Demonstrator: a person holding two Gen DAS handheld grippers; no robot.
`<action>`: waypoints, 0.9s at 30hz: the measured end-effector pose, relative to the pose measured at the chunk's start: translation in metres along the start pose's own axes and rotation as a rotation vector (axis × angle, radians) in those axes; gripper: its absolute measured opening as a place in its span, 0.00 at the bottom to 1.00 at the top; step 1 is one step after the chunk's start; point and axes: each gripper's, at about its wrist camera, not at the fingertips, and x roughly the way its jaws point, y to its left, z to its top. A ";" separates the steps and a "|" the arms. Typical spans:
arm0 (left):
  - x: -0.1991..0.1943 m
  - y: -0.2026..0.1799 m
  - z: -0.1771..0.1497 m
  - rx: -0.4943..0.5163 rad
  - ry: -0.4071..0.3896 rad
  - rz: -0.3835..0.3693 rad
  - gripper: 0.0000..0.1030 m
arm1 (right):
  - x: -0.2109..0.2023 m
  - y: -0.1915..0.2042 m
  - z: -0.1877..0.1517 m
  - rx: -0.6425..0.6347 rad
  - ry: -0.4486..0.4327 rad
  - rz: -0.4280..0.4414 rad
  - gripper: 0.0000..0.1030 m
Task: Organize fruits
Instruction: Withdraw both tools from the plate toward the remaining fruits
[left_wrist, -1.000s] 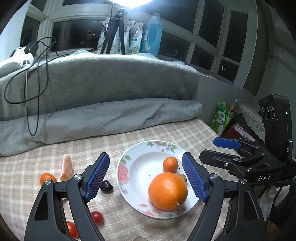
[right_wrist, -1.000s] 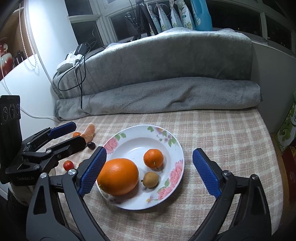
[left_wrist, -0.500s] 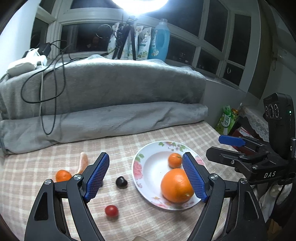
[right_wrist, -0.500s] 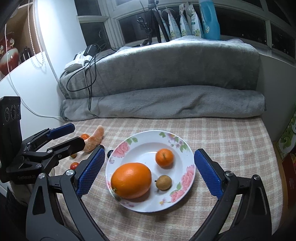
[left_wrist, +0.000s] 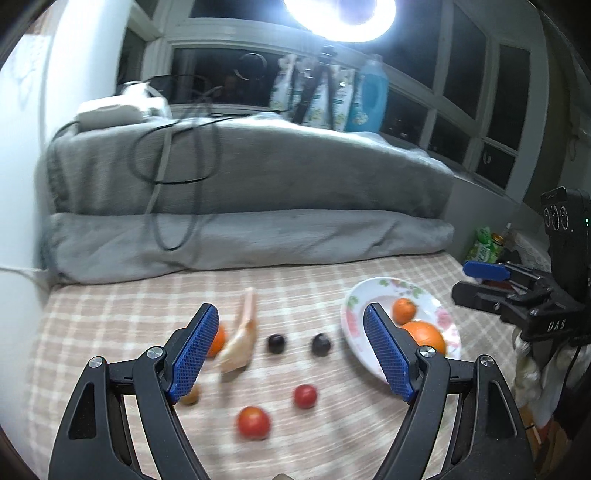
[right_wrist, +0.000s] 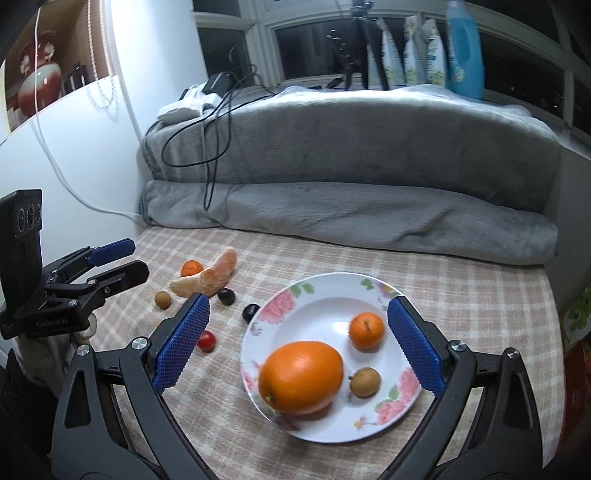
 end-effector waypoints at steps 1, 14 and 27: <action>-0.003 0.007 -0.002 -0.008 0.000 0.012 0.79 | 0.004 0.003 0.002 -0.008 0.006 0.010 0.96; -0.012 0.067 -0.031 -0.078 0.054 0.115 0.72 | 0.047 0.025 0.018 -0.072 0.095 0.078 0.96; 0.002 0.085 -0.051 -0.118 0.123 0.080 0.43 | 0.100 0.055 0.028 -0.198 0.260 0.139 0.75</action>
